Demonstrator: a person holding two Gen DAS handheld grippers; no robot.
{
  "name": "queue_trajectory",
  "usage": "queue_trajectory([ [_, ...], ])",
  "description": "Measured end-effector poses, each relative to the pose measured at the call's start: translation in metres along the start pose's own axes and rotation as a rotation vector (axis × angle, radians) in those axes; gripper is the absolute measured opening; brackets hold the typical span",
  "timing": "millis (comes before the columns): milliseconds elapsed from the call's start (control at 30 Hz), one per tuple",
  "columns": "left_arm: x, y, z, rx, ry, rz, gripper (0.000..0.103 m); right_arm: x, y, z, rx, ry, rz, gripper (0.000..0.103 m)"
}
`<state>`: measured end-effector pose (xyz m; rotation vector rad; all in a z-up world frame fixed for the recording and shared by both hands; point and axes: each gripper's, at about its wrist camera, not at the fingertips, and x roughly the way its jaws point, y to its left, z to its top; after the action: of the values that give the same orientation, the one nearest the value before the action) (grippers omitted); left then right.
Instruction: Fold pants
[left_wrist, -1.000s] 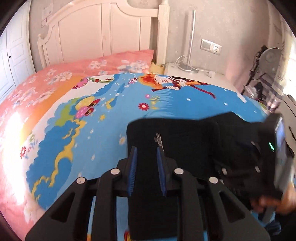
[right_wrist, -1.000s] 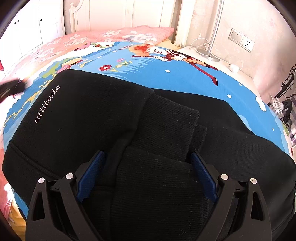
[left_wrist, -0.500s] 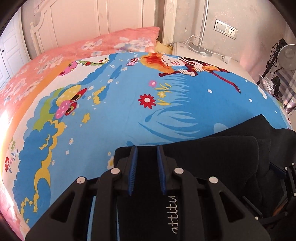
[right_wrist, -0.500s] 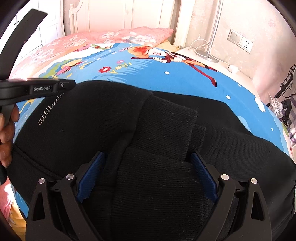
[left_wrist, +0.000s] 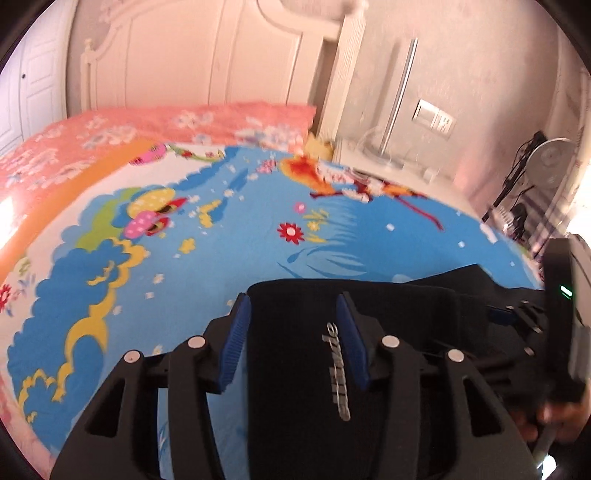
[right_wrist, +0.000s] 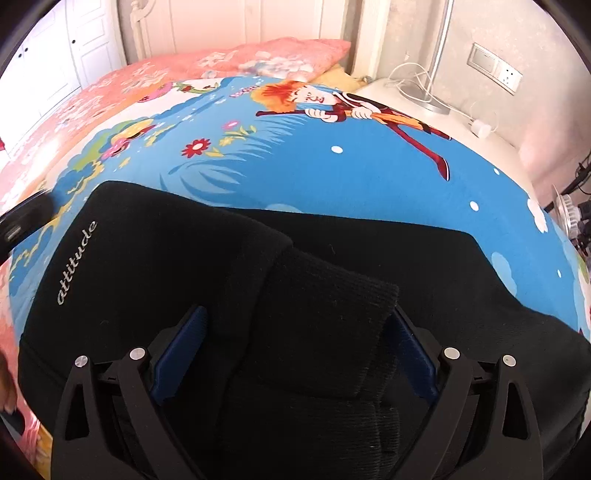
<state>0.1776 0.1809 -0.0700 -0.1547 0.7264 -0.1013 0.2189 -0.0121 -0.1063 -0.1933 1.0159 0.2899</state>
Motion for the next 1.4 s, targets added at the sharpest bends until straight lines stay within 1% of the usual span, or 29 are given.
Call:
queue_trajectory([
  [67,-0.029,0.001,-0.019,0.015,-0.058,-0.003,0.049,-0.008,-0.009,-0.002,0.017,-0.007,0.023,0.091],
  [100,-0.042,0.000,-0.029,0.038,-0.079,0.012,0.049,-0.019,-0.022,-0.005,0.057,-0.015,0.052,0.091],
  [133,-0.055,-0.005,-0.039,0.082,-0.101,0.044,0.049,-0.027,-0.034,-0.010,0.093,-0.019,0.094,0.091],
  [167,-0.073,-0.018,-0.054,0.179,-0.136,0.094,0.049,-0.036,-0.052,-0.015,0.150,-0.008,0.163,0.091],
  [200,-0.087,-0.034,-0.070,0.274,-0.162,0.121,0.049,-0.038,-0.063,-0.018,0.194,0.010,0.194,0.091],
  [233,-0.096,-0.049,-0.083,0.339,-0.168,0.126,0.049,-0.039,-0.074,-0.022,0.237,0.033,0.219,0.091],
  [267,-0.102,-0.063,-0.096,0.388,-0.172,0.130,0.049,-0.040,-0.086,-0.027,0.277,0.065,0.270,0.087],
  [333,-0.105,-0.098,-0.119,0.502,-0.188,0.136,0.048,-0.039,-0.091,-0.034,0.309,0.099,0.353,0.081],
  [367,-0.105,-0.123,-0.133,0.593,-0.207,0.121,0.047,-0.038,-0.092,-0.037,0.319,0.109,0.371,0.078],
  [400,-0.103,-0.143,-0.144,0.673,-0.230,0.125,0.047,-0.036,-0.092,-0.040,0.329,0.124,0.390,0.076],
  [467,-0.088,-0.177,-0.160,0.805,-0.239,0.161,0.047,-0.029,-0.090,-0.045,0.343,0.159,0.416,0.068],
  [533,-0.072,-0.197,-0.168,0.892,-0.237,0.187,0.047,-0.024,-0.085,-0.049,0.335,0.195,0.422,0.063],
  [600,-0.060,-0.207,-0.173,0.951,-0.209,0.197,0.048,-0.026,-0.082,-0.050,0.319,0.191,0.418,0.061],
  [633,-0.055,-0.211,-0.174,0.971,-0.203,0.207,0.049,-0.026,-0.081,-0.051,0.317,0.192,0.423,0.060],
  [733,-0.038,-0.217,-0.179,1.031,-0.136,0.218,0.048,-0.025,-0.081,-0.051,0.325,0.194,0.434,0.058],
  [833,-0.037,-0.218,-0.179,1.045,-0.141,0.226,0.048,-0.026,-0.078,-0.051,0.321,0.189,0.436,0.058],
  [900,-0.033,-0.218,-0.174,1.036,-0.132,0.246,0.049,-0.027,-0.078,-0.051,0.320,0.186,0.432,0.058],
  [967,-0.029,-0.219,-0.170,1.042,-0.114,0.248,0.049,-0.027,-0.079,-0.051,0.319,0.185,0.432,0.058],
  [1000,-0.024,-0.220,-0.169,1.049,-0.101,0.254,0.048,-0.027,-0.080,-0.051,0.321,0.187,0.434,0.058],
  [1033,-0.020,-0.222,-0.172,1.077,-0.095,0.268,0.047,-0.027,-0.080,-0.050,0.325,0.188,0.435,0.058],
  [1067,-0.019,-0.223,-0.174,1.090,-0.097,0.273,0.043,-0.027,-0.080,-0.050,0.328,0.187,0.436,0.058],
  [1100,-0.019,-0.224,-0.175,1.087,-0.085,0.259,0.034,-0.031,-0.082,-0.050,0.331,0.183,0.437,0.058],
  [1167,-0.022,-0.221,-0.175,1.073,-0.081,0.241,0.026,-0.041,-0.083,-0.050,0.326,0.166,0.439,0.058],
  [1200,-0.025,-0.218,-0.174,1.072,-0.083,0.236,0.023,-0.047,-0.081,-0.047,0.314,0.148,0.434,0.058],
  [1267,-0.033,-0.213,-0.171,1.060,-0.095,0.228,0.021,-0.057,-0.078,-0.042,0.294,0.122,0.429,0.058],
  [1333,-0.039,-0.211,-0.171,1.070,-0.100,0.220,0.019,-0.067,-0.068,-0.034,0.251,0.089,0.412,0.058],
  [1367,-0.043,-0.209,-0.172,1.080,-0.107,0.211,0.013,-0.071,-0.063,-0.030,0.230,0.077,0.410,0.058],
  [1400,-0.046,-0.209,-0.172,1.079,-0.113,0.205,0.010,-0.074,-0.056,-0.027,0.210,0.066,0.411,0.058],
])
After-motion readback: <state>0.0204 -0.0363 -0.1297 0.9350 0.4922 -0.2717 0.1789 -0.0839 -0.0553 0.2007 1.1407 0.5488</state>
